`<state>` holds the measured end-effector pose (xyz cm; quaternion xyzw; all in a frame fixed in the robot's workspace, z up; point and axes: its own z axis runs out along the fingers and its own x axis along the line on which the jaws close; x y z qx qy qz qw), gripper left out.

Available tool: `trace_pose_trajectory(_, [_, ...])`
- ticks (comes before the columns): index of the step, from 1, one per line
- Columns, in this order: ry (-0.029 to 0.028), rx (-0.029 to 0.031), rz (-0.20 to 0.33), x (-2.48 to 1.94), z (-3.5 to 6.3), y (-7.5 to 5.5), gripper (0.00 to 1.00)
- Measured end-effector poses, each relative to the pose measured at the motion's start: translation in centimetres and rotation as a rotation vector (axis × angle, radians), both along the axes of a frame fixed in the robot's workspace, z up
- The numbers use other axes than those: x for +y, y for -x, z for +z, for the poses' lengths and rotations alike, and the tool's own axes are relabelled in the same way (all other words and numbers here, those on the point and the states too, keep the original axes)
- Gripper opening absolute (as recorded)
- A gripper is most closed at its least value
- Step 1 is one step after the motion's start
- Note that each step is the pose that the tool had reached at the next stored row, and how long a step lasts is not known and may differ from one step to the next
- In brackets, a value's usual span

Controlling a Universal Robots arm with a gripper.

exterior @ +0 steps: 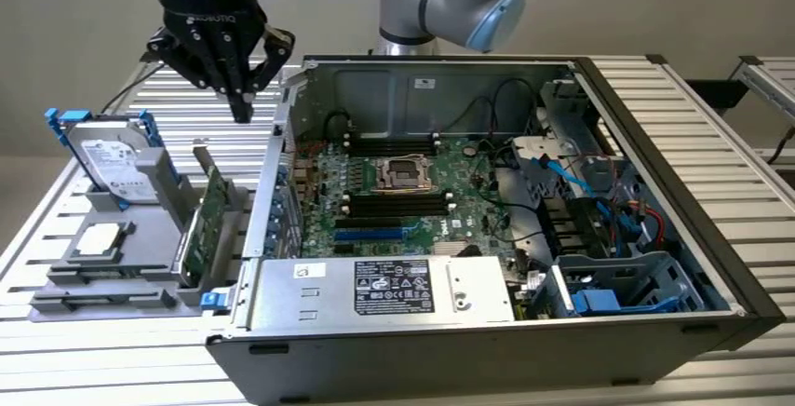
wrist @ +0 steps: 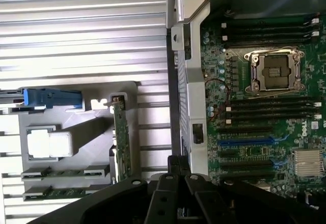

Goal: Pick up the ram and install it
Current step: 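Reach for the ram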

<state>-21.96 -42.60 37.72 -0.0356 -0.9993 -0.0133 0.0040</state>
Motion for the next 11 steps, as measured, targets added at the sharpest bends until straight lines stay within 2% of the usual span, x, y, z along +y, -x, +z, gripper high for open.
trace_pose_trajectory(3, [0.0058, 0.0099, 0.000, -0.09, -0.18, 0.7, 0.11])
trace_pose_trajectory(6, [0.0084, 0.0173, 0.000, -0.22, -0.43, 1.6, 0.11])
trace_pose_trajectory(9, [0.0086, 0.0210, 0.000, -0.44, -0.84, 2.8, 0.11])
trace_pose_trajectory(11, [0.0085, 0.0213, 0.000, -0.59, -1.12, 3.7, 0.11])
